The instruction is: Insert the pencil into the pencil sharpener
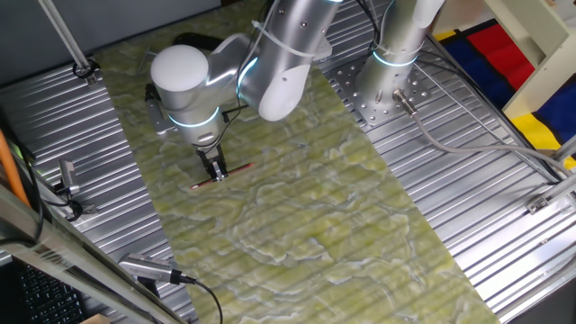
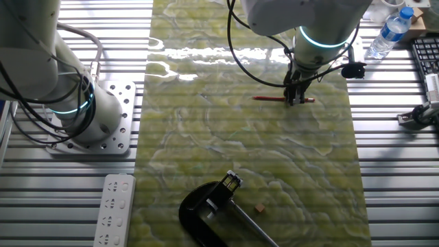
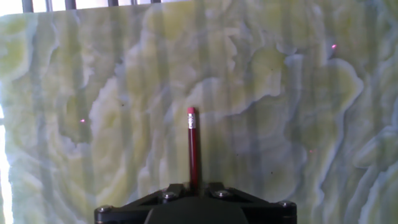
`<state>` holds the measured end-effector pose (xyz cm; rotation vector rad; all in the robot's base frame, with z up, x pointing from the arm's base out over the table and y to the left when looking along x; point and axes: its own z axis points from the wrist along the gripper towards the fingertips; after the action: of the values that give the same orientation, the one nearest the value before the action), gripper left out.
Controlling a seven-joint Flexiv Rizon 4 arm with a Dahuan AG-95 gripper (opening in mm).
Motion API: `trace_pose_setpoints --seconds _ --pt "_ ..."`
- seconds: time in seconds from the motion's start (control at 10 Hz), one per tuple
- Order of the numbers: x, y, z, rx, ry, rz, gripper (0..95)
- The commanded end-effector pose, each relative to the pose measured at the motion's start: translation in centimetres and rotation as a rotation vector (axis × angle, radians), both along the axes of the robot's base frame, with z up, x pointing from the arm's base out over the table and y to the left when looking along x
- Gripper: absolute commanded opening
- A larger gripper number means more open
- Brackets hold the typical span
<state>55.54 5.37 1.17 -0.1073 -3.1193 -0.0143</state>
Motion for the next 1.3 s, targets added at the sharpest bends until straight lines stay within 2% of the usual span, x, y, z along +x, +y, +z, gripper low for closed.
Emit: trace_pose_setpoints --seconds 0.1,0.5,0.6,0.9,1.1,1.3 --pt "0.0 0.0 0.0 0.000 0.000 -0.001 19.0" --pt "-0.1 0.0 -0.2 0.001 -0.002 -0.004 19.0" --pt "-0.1 0.0 -0.3 0.000 -0.002 -0.004 0.0" --pt "-0.1 0.0 -0.3 0.003 -0.014 0.019 0.0" --pt "0.0 -0.1 0.6 0.012 -0.013 0.110 0.0" --pt "0.1 -0.2 1.6 0.025 -0.016 0.285 0.0"
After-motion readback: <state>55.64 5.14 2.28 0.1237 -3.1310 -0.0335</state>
